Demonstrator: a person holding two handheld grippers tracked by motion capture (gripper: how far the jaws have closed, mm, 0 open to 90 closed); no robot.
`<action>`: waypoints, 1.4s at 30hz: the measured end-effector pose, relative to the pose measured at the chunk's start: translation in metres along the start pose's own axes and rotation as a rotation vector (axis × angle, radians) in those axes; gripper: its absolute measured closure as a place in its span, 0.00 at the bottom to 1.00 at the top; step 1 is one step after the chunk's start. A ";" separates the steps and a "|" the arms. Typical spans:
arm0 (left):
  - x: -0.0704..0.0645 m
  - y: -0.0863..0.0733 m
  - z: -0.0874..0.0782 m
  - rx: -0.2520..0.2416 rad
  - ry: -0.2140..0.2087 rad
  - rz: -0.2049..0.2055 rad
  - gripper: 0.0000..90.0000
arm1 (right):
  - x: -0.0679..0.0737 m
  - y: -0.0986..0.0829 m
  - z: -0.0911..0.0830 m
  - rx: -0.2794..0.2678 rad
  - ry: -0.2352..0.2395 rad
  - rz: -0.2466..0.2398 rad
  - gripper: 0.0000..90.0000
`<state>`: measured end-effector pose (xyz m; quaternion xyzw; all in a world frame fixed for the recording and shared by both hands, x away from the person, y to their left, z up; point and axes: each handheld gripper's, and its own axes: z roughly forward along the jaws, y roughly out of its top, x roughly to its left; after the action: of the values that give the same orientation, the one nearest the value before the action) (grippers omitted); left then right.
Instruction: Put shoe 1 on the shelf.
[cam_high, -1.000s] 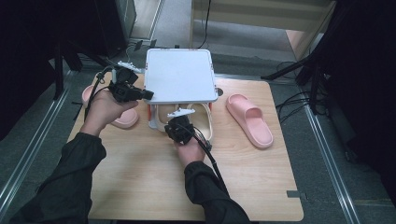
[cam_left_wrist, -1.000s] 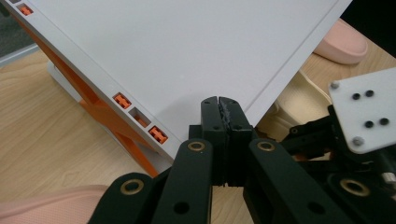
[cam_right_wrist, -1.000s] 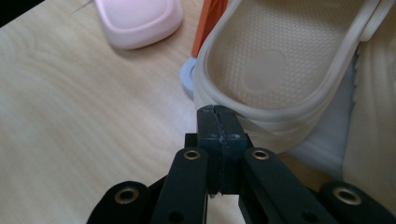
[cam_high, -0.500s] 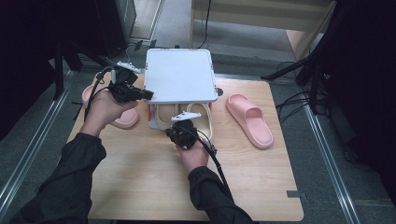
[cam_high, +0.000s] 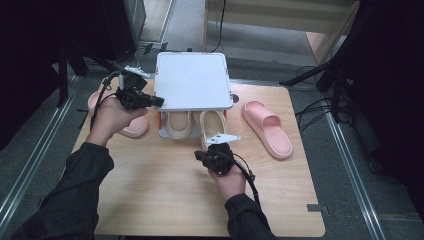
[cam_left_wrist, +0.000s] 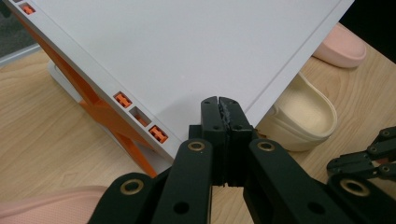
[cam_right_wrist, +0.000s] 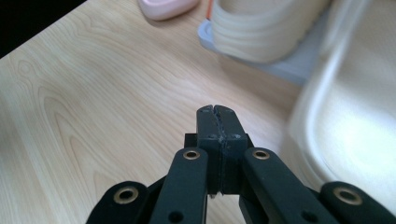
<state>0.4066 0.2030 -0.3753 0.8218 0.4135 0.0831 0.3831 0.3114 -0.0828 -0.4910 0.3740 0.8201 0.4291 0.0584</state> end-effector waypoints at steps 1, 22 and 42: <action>0.000 0.000 0.000 -0.001 -0.001 -0.001 1.00 | -0.002 -0.002 -0.002 0.004 0.001 0.009 1.00; 0.001 0.000 0.000 -0.001 -0.006 -0.008 1.00 | -0.050 -0.030 -0.027 0.042 -0.072 0.075 1.00; 0.001 0.000 -0.001 0.002 -0.003 -0.011 1.00 | -0.060 0.013 0.017 0.019 -0.108 0.075 0.98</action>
<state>0.4069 0.2047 -0.3752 0.8200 0.4176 0.0792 0.3834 0.3688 -0.1073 -0.5053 0.4277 0.8053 0.4022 0.0830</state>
